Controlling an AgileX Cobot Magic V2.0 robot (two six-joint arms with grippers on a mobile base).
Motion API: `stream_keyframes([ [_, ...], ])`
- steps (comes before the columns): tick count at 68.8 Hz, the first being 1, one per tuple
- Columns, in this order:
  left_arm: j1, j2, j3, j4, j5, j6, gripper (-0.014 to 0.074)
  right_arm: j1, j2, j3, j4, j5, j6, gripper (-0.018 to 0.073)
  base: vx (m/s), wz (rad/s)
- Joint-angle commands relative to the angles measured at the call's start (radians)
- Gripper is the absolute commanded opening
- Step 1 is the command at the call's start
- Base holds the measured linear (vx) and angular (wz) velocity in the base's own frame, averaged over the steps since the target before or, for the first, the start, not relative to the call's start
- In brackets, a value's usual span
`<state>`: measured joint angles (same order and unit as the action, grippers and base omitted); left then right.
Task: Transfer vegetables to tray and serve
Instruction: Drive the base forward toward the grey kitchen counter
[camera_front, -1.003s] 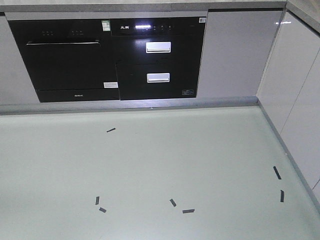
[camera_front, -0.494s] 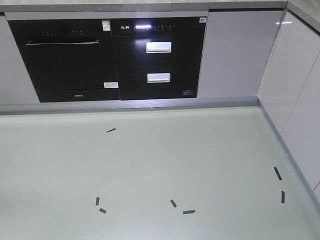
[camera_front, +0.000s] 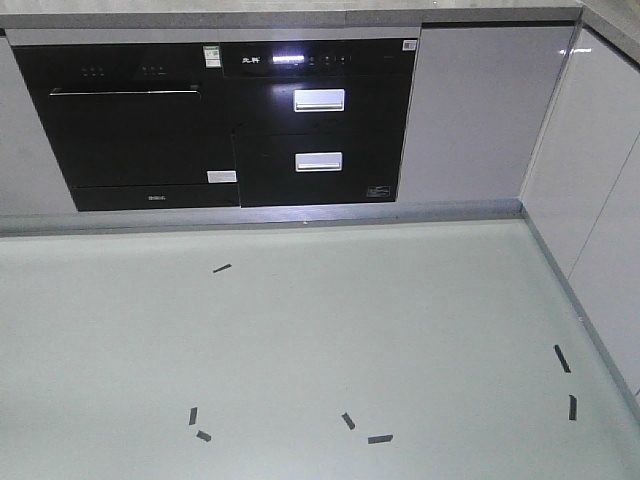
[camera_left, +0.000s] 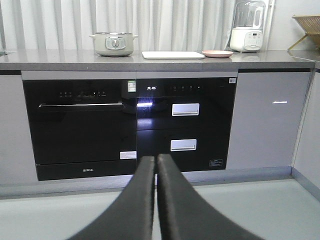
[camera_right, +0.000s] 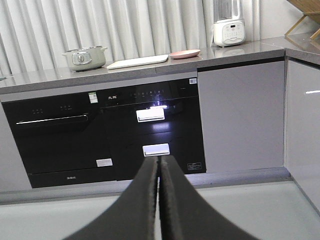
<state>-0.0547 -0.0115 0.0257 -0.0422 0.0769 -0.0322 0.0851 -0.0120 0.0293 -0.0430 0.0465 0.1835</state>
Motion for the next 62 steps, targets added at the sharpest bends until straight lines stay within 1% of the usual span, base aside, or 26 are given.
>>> stream_keyframes([
  [1, 0.002, -0.014, 0.027, -0.002, -0.077, -0.009, -0.0006, -0.007, -0.007, 0.013, -0.004, -0.077, -0.005, -0.0002, 0.11, -0.04],
  [19, 0.002, -0.014, 0.027, -0.002, -0.077, -0.009, -0.0006, -0.007, -0.007, 0.013, -0.004, -0.077, -0.005, -0.0002, 0.09, 0.00],
  [45, 0.002, -0.014, 0.027, -0.002, -0.077, -0.009, -0.0006, -0.007, -0.007, 0.013, -0.004, -0.077, -0.005, -0.0002, 0.08, 0.15],
  [62, 0.002, -0.014, 0.027, -0.002, -0.077, -0.009, -0.0006, -0.007, -0.007, 0.013, -0.004, -0.077, -0.005, -0.0002, 0.09, 0.05],
])
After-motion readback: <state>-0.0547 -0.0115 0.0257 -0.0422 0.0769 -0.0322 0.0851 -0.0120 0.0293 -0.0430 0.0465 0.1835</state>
